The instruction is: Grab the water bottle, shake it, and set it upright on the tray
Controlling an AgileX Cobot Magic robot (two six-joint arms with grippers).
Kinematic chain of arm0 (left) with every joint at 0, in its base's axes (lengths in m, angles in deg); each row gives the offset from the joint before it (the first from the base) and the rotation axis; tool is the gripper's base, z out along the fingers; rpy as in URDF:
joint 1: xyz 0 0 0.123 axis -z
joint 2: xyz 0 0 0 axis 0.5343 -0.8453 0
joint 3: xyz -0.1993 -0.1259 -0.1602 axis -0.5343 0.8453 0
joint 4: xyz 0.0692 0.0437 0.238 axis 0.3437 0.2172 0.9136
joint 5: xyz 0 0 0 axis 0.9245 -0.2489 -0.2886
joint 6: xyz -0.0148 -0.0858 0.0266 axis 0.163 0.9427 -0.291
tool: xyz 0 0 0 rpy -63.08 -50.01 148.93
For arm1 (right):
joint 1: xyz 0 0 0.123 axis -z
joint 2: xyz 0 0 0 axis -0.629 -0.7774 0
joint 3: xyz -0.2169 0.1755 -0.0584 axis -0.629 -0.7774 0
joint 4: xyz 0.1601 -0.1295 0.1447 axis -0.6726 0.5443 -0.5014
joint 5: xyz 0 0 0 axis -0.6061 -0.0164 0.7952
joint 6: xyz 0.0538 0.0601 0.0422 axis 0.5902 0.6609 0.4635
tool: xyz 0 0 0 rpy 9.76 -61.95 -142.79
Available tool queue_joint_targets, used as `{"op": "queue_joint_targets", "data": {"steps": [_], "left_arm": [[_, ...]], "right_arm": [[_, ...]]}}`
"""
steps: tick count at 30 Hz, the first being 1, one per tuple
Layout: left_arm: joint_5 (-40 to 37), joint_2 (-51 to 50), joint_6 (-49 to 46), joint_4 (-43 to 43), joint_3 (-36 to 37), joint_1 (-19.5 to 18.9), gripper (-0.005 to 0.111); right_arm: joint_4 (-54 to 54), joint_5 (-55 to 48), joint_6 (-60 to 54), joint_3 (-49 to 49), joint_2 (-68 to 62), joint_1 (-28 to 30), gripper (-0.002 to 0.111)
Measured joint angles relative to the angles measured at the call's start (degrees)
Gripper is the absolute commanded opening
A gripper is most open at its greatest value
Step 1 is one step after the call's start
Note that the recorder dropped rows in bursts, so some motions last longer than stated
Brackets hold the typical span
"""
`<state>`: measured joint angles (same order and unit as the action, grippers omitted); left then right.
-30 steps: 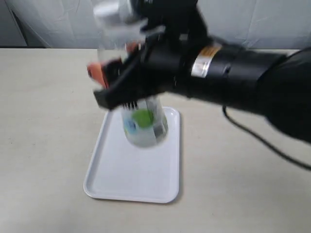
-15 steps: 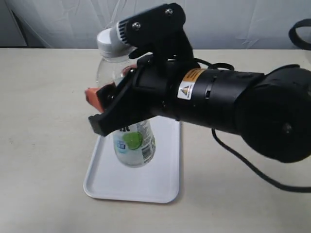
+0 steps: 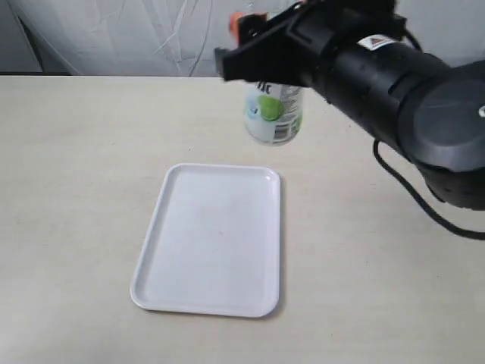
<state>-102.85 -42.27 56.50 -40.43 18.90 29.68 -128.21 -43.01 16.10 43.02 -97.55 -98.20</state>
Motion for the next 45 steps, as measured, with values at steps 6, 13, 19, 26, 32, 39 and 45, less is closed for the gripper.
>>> {"op": "queue_joint_targets", "data": {"steps": [6, 13, 19, 26, 32, 39, 45], "left_arm": [[0.0, 0.0, 0.0, 0.0, 0.0, 0.0, 0.0], [0.0, 0.0, 0.0, 0.0, 0.0, 0.0, 0.0], [0.0, 0.0, 0.0, 0.0, 0.0, 0.0, 0.0], [0.0, 0.0, 0.0, 0.0, 0.0, 0.0, 0.0], [0.0, 0.0, 0.0, 0.0, 0.0, 0.0, 0.0], [0.0, 0.0, 0.0, 0.0, 0.0, 0.0, 0.0], [0.0, 0.0, 0.0, 0.0, 0.0, 0.0, 0.0]], "right_arm": [[32.7, -18.0, 22.1, 2.2, -0.2, -4.9, -0.001], [33.0, -23.0, 24.2, 2.2, -0.3, 3.8, -0.001], [29.0, -16.8, 31.0, 2.5, -0.1, 3.8, -0.001], [43.2, -20.9, 28.9, 2.7, -1.3, -5.2, -0.001], [23.3, -22.7, 15.5, 2.2, -0.1, 6.8, -0.001], [21.8, -19.7, 20.7, 2.2, 2.0, 3.6, -0.001], [30.8, -22.1, 20.6, 2.2, 1.1, -5.5, -0.001]]}}
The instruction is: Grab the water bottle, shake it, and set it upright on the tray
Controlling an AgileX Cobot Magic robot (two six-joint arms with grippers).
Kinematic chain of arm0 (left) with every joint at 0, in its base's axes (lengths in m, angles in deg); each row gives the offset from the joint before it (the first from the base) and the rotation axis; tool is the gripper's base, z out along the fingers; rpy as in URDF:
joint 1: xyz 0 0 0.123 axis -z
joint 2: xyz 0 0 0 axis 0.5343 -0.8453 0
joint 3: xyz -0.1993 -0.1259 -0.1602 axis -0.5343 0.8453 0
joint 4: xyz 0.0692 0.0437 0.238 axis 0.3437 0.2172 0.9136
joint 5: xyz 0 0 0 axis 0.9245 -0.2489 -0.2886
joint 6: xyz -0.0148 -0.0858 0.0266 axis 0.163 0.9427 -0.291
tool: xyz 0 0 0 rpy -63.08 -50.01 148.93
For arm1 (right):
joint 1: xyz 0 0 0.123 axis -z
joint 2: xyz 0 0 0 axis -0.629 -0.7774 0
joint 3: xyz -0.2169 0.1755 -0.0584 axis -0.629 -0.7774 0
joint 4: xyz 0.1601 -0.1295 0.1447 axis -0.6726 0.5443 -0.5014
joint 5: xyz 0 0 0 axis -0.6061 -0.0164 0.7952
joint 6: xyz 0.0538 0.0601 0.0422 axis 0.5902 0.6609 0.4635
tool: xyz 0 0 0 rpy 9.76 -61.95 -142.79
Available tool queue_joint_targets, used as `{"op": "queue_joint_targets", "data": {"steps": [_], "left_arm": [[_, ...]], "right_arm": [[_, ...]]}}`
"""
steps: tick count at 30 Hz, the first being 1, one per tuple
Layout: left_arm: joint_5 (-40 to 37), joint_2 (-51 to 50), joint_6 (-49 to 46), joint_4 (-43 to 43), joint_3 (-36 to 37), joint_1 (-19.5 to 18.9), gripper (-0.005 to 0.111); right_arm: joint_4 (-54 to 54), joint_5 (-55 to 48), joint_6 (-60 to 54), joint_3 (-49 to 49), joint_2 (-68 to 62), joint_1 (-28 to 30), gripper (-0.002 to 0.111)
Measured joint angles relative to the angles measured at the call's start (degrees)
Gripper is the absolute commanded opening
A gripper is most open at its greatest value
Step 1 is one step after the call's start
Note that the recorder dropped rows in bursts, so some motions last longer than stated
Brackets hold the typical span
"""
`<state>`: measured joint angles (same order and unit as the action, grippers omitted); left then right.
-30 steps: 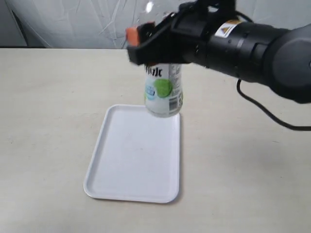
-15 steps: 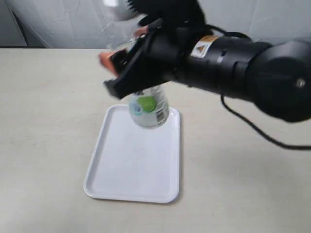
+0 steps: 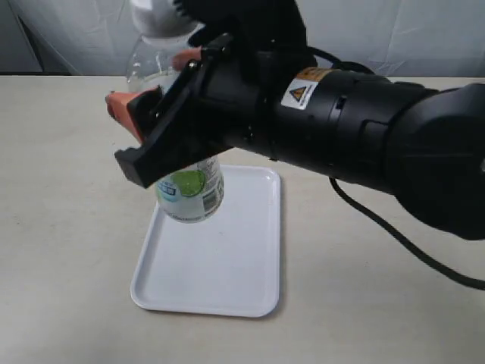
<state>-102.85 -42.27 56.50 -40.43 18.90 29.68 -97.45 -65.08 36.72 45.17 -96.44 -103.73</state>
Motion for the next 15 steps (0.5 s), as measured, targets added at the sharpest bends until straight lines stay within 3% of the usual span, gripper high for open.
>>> {"op": "queue_joint_targets", "data": {"steps": [9, 15], "left_arm": [[0.0, 0.0, 0.0, 0.0, 0.0, 0.0, 0.0], [0.0, 0.0, 0.0, 0.0, 0.0, 0.0, 0.0]], "right_arm": [[-9.0, 2.6, -6.9, 0.0, -0.1, 10.7, -0.001], [-8.5, 4.3, -7.2, 0.0, -0.5, 9.4, -0.001]]}}
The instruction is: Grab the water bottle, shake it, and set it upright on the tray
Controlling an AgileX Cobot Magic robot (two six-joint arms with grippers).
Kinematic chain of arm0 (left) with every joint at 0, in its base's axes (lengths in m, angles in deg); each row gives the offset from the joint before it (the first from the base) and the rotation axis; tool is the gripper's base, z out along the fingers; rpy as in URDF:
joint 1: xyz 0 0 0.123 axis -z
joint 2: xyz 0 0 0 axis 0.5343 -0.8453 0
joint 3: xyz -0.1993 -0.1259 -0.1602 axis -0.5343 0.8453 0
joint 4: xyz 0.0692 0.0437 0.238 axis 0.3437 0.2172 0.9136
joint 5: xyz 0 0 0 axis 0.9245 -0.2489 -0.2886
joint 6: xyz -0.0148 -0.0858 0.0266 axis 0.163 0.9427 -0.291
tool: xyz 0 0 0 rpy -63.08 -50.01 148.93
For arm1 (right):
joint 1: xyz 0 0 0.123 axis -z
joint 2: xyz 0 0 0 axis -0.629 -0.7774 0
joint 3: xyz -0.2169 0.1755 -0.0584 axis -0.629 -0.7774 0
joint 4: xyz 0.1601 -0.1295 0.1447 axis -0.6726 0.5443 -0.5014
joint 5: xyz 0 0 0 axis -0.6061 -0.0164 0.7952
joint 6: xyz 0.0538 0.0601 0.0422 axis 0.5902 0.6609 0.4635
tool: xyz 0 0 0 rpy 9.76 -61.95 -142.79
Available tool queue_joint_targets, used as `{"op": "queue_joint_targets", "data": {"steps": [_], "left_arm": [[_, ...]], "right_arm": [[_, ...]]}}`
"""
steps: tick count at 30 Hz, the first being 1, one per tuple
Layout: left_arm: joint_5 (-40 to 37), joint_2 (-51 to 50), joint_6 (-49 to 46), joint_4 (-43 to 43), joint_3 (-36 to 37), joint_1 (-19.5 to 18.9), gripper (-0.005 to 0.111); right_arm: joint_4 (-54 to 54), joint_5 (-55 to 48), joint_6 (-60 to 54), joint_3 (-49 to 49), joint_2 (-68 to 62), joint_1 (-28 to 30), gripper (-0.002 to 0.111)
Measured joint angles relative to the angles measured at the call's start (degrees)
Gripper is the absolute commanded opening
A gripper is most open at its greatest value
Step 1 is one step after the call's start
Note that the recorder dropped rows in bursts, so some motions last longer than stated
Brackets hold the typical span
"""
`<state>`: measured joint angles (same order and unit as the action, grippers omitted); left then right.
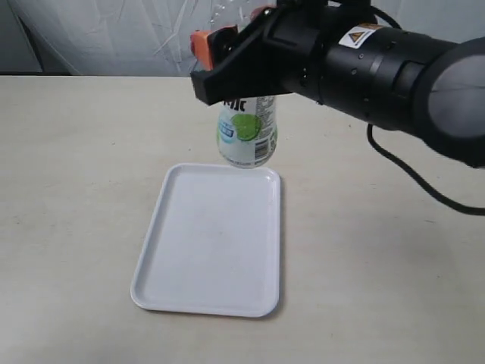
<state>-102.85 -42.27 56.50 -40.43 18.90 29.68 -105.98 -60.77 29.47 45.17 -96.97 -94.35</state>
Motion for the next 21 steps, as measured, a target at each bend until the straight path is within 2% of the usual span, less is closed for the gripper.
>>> {"op": "queue_joint_targets", "data": {"steps": [5, 9, 11, 21], "left_arm": [[0.0, 0.0, 0.0, 0.0, 0.0, 0.0, 0.0], [0.0, 0.0, 0.0, 0.0, 0.0, 0.0, 0.0], [0.0, 0.0, 0.0, 0.0, 0.0, 0.0, 0.0], [0.0, 0.0, 0.0, 0.0, 0.0, 0.0, 0.0]], "right_arm": [[4.6, 6.9, 3.0, -0.9, -3.9, -3.8, -0.001], [14.0, 21.8, 16.4, -6.1, -11.5, -5.9, -0.001], [14.4, 25.2, 19.6, -7.4, -14.2, -5.9, -0.001], [13.0, 26.2, 26.0, -8.2, -23.8, -5.9, -0.001]]}}
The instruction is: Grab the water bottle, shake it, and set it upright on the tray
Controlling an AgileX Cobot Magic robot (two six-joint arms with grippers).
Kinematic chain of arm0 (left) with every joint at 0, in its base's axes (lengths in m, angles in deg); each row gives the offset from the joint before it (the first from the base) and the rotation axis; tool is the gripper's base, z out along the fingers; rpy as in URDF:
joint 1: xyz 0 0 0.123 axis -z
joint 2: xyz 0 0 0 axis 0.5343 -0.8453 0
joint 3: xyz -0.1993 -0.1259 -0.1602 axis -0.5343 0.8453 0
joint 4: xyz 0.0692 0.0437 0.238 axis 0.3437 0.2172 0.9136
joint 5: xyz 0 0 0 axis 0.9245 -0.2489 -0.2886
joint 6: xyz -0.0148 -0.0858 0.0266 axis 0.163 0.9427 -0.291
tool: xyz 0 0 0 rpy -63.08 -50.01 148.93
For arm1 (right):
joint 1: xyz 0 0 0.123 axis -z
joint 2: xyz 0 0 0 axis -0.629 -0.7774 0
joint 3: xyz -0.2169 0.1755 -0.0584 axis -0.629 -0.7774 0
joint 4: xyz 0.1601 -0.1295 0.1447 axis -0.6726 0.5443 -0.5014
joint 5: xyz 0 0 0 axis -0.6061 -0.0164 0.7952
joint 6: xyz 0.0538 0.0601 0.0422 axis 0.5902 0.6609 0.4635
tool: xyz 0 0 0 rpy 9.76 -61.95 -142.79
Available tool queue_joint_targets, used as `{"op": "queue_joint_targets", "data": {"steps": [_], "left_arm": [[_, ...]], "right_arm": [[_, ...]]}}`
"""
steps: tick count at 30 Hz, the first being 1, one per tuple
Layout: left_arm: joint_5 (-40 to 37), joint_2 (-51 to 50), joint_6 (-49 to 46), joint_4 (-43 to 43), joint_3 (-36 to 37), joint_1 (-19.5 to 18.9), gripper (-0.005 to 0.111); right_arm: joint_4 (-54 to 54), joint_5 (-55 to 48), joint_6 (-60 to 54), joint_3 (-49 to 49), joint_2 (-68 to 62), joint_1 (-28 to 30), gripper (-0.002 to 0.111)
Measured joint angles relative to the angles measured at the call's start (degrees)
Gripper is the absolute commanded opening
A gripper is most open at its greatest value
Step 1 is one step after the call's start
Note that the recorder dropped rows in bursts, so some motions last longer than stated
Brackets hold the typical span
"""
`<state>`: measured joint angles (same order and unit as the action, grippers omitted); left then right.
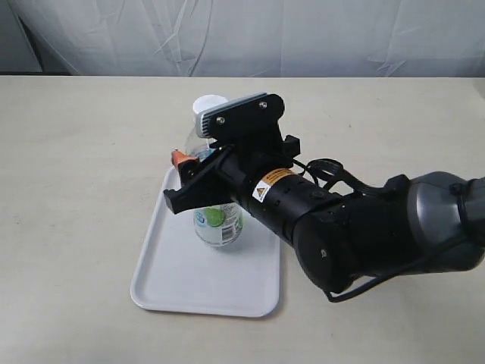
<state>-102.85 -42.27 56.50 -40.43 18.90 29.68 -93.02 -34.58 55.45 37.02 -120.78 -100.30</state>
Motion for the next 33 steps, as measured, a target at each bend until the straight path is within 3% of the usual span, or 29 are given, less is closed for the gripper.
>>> {"op": "queue_joint_targets", "data": {"steps": [4, 8, 10, 13, 33], "left_arm": [[0.0, 0.0, 0.0, 0.0, 0.0, 0.0, 0.0], [0.0, 0.0, 0.0, 0.0, 0.0, 0.0, 0.0], [0.0, 0.0, 0.0, 0.0, 0.0, 0.0, 0.0], [0.0, 0.0, 0.0, 0.0, 0.0, 0.0, 0.0], [0.0, 0.0, 0.0, 0.0, 0.0, 0.0, 0.0]], "right_arm": [[0.0, -0.6, 0.8, 0.0, -0.1, 0.0, 0.004], [0.0, -3.0, 0.9, 0.0, -0.1, 0.0, 0.042], [0.0, -4.0, 1.0, 0.0, -0.1, 0.0, 0.073], [-2.2, -4.1, 1.4, 0.0, -0.1, 0.0, 0.092], [-3.8, -2.2, 0.6, 0.0, 6.8, 0.0, 0.096]]}}
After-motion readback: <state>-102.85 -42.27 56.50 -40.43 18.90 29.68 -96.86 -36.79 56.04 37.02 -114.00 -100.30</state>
